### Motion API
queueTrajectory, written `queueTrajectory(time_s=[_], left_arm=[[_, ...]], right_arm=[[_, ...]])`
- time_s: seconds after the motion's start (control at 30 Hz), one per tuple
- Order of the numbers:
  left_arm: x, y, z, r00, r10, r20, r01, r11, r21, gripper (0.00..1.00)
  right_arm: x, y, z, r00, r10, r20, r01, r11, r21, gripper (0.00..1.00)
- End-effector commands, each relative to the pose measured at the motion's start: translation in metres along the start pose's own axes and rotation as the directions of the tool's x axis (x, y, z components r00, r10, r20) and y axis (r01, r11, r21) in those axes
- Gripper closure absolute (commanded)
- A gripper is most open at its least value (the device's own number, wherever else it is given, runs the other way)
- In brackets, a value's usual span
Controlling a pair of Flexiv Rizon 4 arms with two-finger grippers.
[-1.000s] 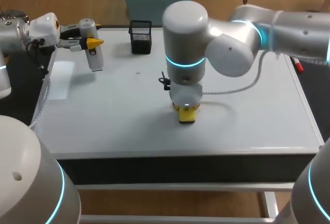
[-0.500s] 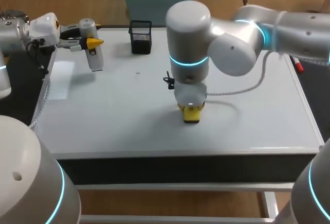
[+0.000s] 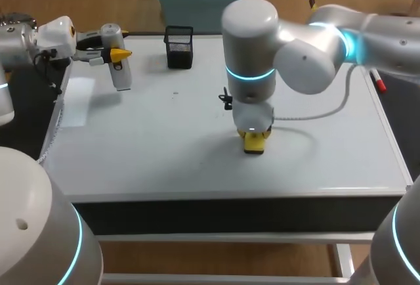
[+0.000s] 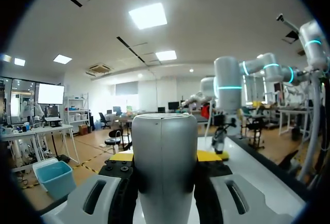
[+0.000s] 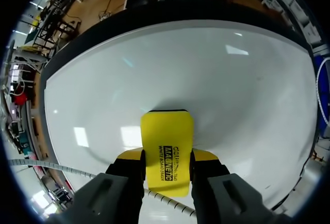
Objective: Pick up the inspection probe, press it on each red-marked spot on the whiteboard one by one, put down the probe, pick up the eraser, and wipe off all the red marks.
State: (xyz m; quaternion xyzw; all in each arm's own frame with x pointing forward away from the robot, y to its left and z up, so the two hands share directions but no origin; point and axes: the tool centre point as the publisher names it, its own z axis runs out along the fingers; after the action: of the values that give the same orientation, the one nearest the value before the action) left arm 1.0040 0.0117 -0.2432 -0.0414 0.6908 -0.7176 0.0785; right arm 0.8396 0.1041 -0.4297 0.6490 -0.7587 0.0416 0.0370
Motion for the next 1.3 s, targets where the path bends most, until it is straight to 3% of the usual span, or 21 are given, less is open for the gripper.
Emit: queueTrajectory(time_s=[0.03,0.37,0.67,1.0,1.3], left_arm=[[-0.001,0.0,0.0,1.0,0.001,-0.003,-0.001,1.0,0.003,1.0],[-0.001,0.0,0.0,1.0,0.001,-0.003,-0.001,1.0,0.003,1.0],[-0.001,0.0,0.0,1.0,0.001,-0.003,-0.001,1.0,0.003,1.0],[-0.001,0.0,0.0,1.0,0.001,-0.003,-0.001,1.0,0.003,1.0],[-0.001,0.0,0.0,1.0,0.001,-0.003,-0.001,1.0,0.003,1.0]], right_arm=[[0.013,-0.004,0.005,1.0,0.006,-0.004,-0.006,1.0,0.001,1.0],[0.04,-0.017,-0.003,0.998,0.058,0.007,-0.058,0.998,-0.012,1.0],[0.06,-0.047,-0.023,0.995,0.085,0.056,-0.083,0.996,-0.022,1.0],[0.068,-0.09,-0.039,0.995,0.059,0.084,-0.058,0.998,-0.022,1.0],[0.069,-0.091,-0.045,0.995,0.055,0.082,-0.055,0.998,-0.01,1.0]])
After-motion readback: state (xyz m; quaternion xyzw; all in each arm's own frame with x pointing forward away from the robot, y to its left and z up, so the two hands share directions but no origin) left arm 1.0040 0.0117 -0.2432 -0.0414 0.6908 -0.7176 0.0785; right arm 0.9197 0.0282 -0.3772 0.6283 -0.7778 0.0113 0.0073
